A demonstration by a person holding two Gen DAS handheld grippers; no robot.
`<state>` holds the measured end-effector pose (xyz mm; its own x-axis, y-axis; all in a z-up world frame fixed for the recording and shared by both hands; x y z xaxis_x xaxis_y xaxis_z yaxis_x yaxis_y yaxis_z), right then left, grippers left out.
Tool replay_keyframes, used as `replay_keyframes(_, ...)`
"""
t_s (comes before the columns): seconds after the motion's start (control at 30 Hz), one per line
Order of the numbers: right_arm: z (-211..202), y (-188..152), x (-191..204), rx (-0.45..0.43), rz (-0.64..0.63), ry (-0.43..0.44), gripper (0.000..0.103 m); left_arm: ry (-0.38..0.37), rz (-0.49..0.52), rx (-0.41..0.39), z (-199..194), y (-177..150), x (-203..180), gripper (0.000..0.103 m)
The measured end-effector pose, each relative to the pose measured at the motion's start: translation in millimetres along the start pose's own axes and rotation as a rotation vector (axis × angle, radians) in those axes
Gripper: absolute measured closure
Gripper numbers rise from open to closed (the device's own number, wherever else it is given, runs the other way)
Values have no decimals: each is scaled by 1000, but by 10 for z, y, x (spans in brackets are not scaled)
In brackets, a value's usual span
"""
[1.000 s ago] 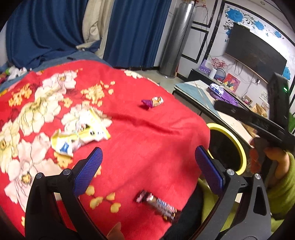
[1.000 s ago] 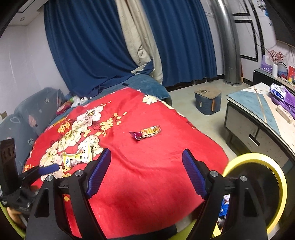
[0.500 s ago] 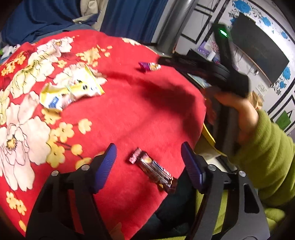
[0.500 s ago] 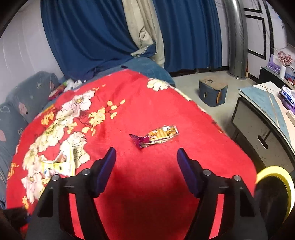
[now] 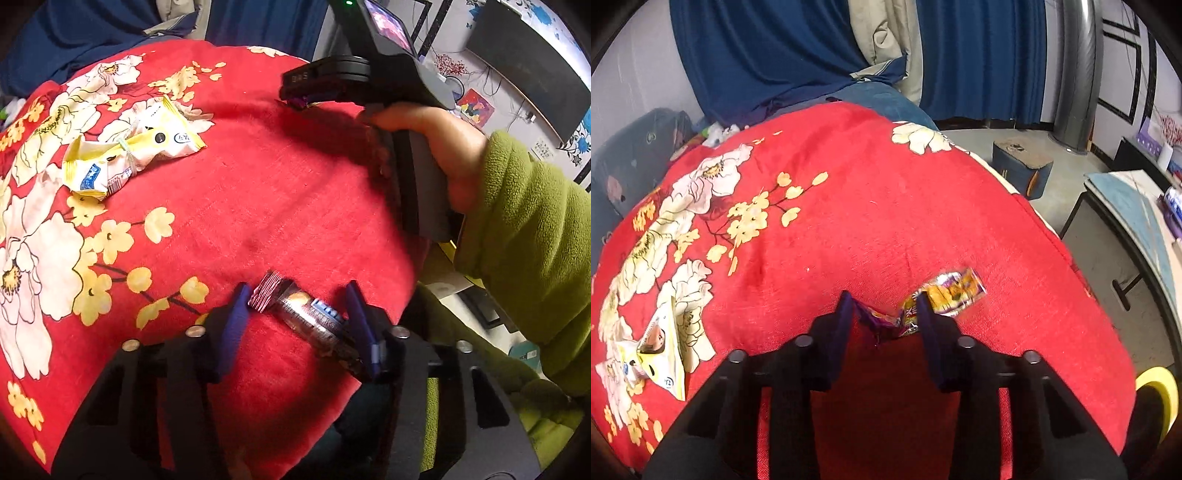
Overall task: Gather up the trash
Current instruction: 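Close the right tool on the orange wrapper while the left tool grasps the chocolate bar, then carry the orange wrapper and chocolate bar over the yellow bin with both tools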
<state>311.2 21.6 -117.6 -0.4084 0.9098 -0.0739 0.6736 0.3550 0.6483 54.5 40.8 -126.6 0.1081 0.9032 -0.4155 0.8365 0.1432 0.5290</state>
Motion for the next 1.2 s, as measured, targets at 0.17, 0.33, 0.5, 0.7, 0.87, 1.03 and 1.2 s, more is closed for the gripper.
replay_keyframes(0.17, -78, -92, -73, -13, 1, 21, 90, -38, -28, -6, -21, 39, 77, 79)
replay_keyframes(0.33, -249, -215, -167, -26, 28, 62, 93, -134, -73, -44, -118, 93, 144, 90)
replay_keyframes(0.5, -501, -352, -255, -55, 56, 110, 93, -134, -5, -120, -320, 201, 26, 90)
replay_keyframes(0.7, -872, -465, -445, -116, 106, 139, 93, -117, 34, -172, -371, 447, -9, 91)
replay_keyframes(0.87, -1137, -495, -642, -169, 135, 129, 93, -113, 51, -213, -398, 619, -112, 91)
replay_keyframes(1.03, -1352, -556, -874, -207, 165, 111, 93, -121, 85, -238, -386, 739, -282, 91)
replay_keyframes(1.2, -1515, -623, -1115, -228, 205, 95, 93, -146, 116, -253, -302, 887, -475, 91)
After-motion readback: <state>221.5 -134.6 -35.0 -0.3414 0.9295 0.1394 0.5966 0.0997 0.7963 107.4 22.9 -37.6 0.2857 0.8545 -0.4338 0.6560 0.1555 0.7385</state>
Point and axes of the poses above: each gripper's, at about its wrist camera, not at the fingertips, and z roughly the way its jaws point, x to its left, y to its top, the point moved 4 cm from there along z, roughly the way its jaws point, and after that the axes turned 14 degrees about -y, right-handed, at the moved point
